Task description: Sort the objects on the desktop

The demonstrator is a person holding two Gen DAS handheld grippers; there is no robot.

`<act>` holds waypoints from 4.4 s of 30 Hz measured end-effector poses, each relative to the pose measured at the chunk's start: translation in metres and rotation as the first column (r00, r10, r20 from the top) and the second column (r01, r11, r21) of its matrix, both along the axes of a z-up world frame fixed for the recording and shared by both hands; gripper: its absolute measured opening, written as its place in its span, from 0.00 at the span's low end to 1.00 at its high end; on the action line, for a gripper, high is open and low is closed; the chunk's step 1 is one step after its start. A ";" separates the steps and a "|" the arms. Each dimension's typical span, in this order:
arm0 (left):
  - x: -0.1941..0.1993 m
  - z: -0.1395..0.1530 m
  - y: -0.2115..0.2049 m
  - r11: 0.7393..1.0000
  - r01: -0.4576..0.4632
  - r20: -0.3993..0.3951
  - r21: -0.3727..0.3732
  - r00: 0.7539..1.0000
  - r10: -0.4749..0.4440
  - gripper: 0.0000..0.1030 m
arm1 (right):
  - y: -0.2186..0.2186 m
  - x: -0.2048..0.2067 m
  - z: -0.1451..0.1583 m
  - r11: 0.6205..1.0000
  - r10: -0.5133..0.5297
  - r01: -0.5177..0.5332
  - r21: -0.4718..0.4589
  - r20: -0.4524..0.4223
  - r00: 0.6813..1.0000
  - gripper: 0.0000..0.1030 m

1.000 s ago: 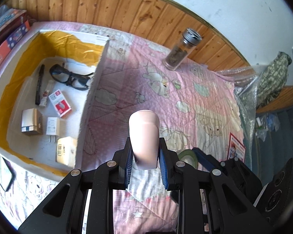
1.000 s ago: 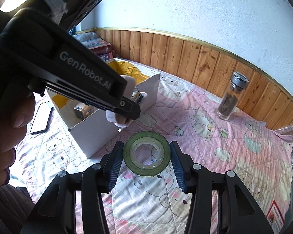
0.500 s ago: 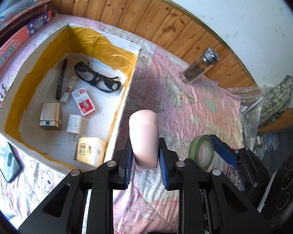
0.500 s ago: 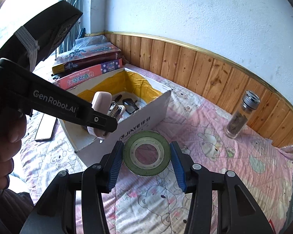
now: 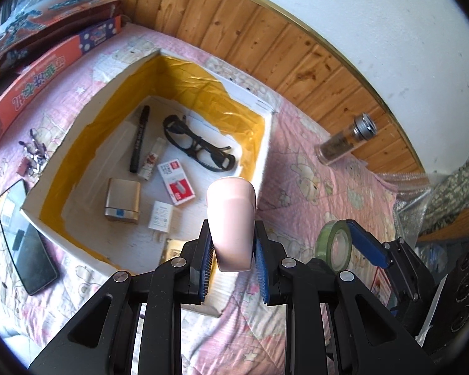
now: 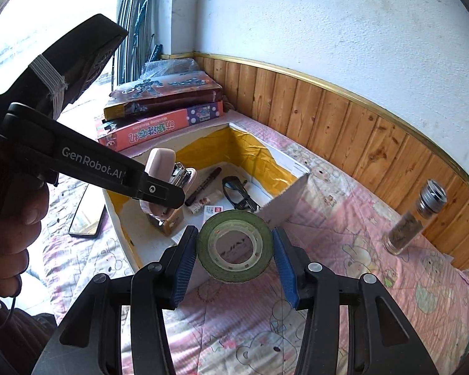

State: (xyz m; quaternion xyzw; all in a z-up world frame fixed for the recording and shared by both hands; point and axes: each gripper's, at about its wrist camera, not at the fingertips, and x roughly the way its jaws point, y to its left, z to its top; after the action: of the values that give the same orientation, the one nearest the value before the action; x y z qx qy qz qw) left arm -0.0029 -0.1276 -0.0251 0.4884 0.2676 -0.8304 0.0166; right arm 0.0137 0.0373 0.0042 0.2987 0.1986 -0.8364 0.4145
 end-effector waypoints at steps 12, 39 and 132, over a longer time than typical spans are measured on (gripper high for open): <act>-0.026 -0.004 -0.037 0.998 -0.058 0.011 -0.024 0.998 0.058 0.24 | -0.033 -0.019 0.000 0.998 0.062 -0.062 -0.009 0.029 0.998 0.48; -0.110 -0.044 -0.075 0.991 -0.030 0.086 -0.131 0.995 0.042 0.24 | -0.098 -0.065 -0.027 0.985 0.144 -0.148 0.092 0.044 0.989 0.48; -0.004 -0.004 -0.051 0.972 -0.030 0.044 -0.232 0.998 0.041 0.57 | -0.098 -0.009 -0.047 0.968 0.088 -0.154 0.196 0.313 0.946 0.50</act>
State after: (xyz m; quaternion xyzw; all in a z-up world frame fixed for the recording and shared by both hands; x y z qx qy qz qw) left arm -0.0065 -0.1787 -0.0293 0.4985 0.1774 -0.8432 0.0948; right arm 0.0042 -0.0602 -0.0428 0.4535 0.2414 -0.7270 0.4556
